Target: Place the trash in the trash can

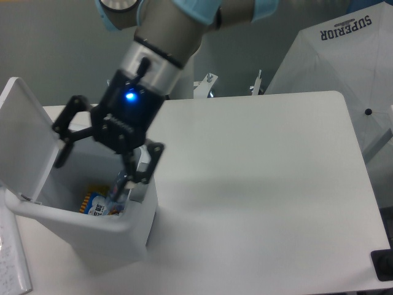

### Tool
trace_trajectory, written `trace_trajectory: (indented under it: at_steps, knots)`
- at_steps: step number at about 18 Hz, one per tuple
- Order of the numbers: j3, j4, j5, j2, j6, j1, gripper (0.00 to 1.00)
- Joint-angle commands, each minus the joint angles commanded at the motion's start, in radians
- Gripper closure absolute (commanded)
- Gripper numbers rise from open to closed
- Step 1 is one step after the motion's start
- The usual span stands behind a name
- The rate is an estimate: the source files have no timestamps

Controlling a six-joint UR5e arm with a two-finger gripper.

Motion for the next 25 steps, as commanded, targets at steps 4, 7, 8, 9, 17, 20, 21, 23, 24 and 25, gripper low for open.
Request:
trace_trajectory:
  at_steps: [4, 7, 8, 9, 17, 20, 21, 23, 24, 25]
  knots:
    - [-0.024, -0.003, 0.003, 0.028, 0.002, 0.080, 0.00]
    - [-0.046, -0.003, 0.005, 0.046, 0.023, 0.149, 0.00]
    - [-0.052, -0.005, 0.017, 0.049, 0.058, 0.166, 0.00]
    - [-0.057, -0.011, 0.052, 0.052, 0.101, 0.171, 0.00]
    - [-0.038, -0.133, 0.327, 0.049, 0.365, 0.181, 0.00]
    - [-0.046, -0.263, 0.388, 0.058, 0.527, 0.178, 0.00]
    - [-0.048, -0.335, 0.425, 0.067, 0.590, 0.174, 0.00]
    - [-0.048, -0.507, 0.550, 0.089, 0.740, 0.166, 0.00]
    - [-0.049, -0.569, 0.598, 0.101, 0.811, 0.161, 0.00]
    - [-0.051, -0.612, 0.632, 0.107, 0.868, 0.160, 0.00]
